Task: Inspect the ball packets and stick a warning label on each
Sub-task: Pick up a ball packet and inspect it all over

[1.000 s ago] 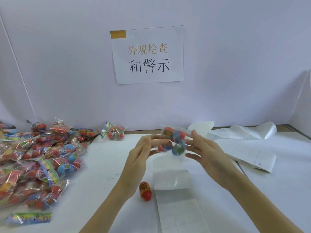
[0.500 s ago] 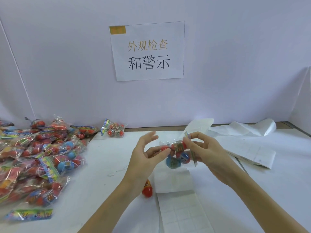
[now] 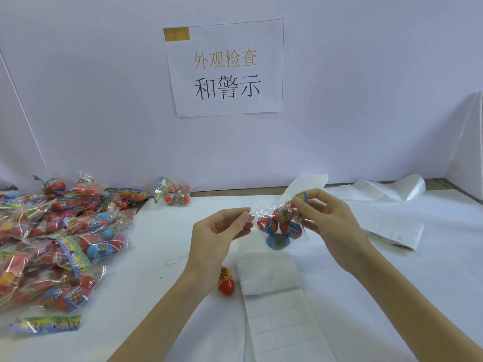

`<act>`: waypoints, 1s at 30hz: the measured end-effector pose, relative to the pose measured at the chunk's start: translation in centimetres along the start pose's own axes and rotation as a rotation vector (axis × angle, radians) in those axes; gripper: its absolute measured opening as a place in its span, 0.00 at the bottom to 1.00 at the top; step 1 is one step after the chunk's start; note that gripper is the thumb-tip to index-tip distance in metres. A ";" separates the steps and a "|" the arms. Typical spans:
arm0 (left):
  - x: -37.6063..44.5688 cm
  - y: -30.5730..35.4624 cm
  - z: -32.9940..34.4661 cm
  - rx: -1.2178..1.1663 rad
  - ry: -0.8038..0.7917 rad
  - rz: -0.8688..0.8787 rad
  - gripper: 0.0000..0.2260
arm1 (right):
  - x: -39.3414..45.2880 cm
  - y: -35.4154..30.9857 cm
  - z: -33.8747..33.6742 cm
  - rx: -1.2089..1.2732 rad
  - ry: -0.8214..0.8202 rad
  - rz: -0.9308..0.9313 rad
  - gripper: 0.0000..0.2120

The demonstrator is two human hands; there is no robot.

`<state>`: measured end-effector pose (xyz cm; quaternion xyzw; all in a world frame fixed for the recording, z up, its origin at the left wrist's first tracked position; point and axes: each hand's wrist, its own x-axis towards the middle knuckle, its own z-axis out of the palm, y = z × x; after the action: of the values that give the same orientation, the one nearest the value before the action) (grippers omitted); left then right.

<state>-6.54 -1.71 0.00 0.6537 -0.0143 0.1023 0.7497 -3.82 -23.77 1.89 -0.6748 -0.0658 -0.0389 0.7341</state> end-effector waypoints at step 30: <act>0.8 -0.2 -0.6 0.049 -0.025 -0.004 0.08 | -1.0 0.1 0.9 -0.209 -0.343 0.050 0.22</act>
<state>-5.77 -1.08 -0.13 0.6730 -0.0200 0.0929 0.7336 -4.80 -22.95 1.76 -0.7455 -0.1684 0.0881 0.6389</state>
